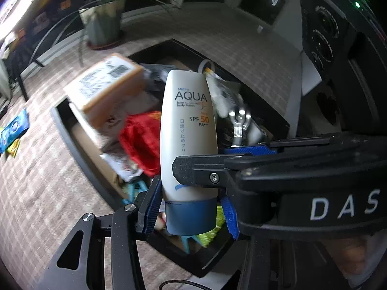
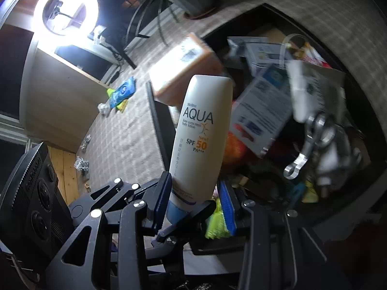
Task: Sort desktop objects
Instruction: 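Carry the sunscreen bottle with both tools and release it into the bin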
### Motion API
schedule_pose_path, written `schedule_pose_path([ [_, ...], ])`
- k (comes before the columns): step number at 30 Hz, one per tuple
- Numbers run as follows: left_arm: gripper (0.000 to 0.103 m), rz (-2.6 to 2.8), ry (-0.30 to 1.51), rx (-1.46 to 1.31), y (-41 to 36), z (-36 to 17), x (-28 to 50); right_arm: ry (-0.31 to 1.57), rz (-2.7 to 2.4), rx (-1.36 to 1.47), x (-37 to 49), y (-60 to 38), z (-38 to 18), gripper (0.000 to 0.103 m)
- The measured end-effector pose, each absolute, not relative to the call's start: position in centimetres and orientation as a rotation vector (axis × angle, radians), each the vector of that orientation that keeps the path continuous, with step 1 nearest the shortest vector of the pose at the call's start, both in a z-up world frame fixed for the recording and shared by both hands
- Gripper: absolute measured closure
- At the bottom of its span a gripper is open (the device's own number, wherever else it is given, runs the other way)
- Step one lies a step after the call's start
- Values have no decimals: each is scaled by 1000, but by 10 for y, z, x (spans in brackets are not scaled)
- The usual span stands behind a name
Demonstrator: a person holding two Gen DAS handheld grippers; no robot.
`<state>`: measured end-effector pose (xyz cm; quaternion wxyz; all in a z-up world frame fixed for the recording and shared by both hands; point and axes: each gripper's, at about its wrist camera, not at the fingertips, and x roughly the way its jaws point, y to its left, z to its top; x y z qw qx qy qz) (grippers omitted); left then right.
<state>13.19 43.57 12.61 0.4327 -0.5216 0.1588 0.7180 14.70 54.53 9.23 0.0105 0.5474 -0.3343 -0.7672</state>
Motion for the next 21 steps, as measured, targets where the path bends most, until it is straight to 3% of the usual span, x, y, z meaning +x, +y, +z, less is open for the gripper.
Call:
schedule_pose_path([
  [6, 61, 1798, 463, -1291, 445, 124, 141, -955, -2504, 1764, 161, 555, 99, 64],
  [21, 59, 1961, 409, -1352, 383, 130, 114, -854, -2507, 1745, 154, 525, 108, 64],
])
